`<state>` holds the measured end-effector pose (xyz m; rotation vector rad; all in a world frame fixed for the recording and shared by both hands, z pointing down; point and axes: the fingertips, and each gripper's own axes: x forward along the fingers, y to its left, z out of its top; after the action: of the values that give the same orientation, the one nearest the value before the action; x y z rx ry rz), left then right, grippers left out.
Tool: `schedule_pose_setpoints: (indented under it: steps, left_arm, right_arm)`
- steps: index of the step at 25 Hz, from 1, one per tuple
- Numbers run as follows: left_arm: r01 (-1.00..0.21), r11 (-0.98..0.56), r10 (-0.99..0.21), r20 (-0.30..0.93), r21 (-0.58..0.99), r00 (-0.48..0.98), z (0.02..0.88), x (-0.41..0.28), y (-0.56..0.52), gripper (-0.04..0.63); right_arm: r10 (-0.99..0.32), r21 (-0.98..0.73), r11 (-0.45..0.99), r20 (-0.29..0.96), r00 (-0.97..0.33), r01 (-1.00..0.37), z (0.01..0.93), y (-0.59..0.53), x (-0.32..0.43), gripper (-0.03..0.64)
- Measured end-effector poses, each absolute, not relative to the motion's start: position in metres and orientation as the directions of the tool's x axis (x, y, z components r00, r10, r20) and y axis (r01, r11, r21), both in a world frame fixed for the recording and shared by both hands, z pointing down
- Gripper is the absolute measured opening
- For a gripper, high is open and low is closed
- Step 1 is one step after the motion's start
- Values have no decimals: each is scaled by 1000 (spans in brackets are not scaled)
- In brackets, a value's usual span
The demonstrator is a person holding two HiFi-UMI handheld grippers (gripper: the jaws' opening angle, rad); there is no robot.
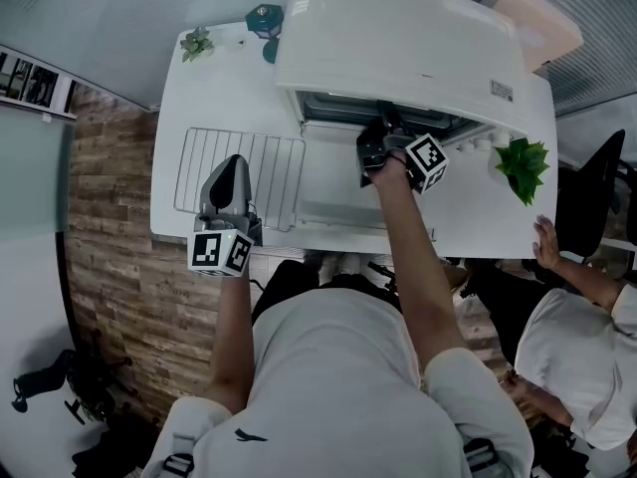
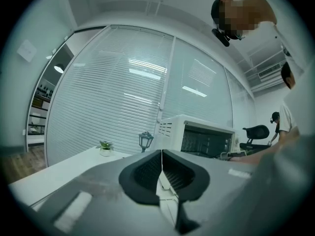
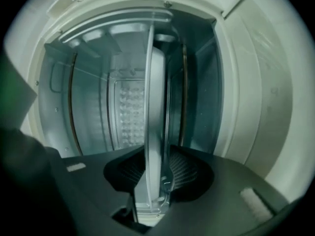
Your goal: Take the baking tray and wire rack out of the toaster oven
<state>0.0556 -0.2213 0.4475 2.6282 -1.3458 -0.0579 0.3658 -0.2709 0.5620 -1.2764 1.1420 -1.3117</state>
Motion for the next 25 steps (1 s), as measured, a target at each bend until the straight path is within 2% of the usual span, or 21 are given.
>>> schedule_pose_setpoints:
  steps: [4, 10, 25]
  left_arm:
    - [-803, -566, -809, 60, 184, 584, 449, 50, -220, 9]
    - [-809, -558, -813, 70, 188, 577, 451, 43, -220, 9]
    - [-811, -552, -818, 65, 195, 572, 450, 34, -216, 9]
  right_arm:
    - [-994, -993, -112, 112, -8, 31, 564, -281, 365, 123]
    - [-997, -995, -76, 78, 24, 58, 563, -293, 369, 59]
    - [-993, -993, -115, 116, -14, -40, 558, -271, 358, 41]
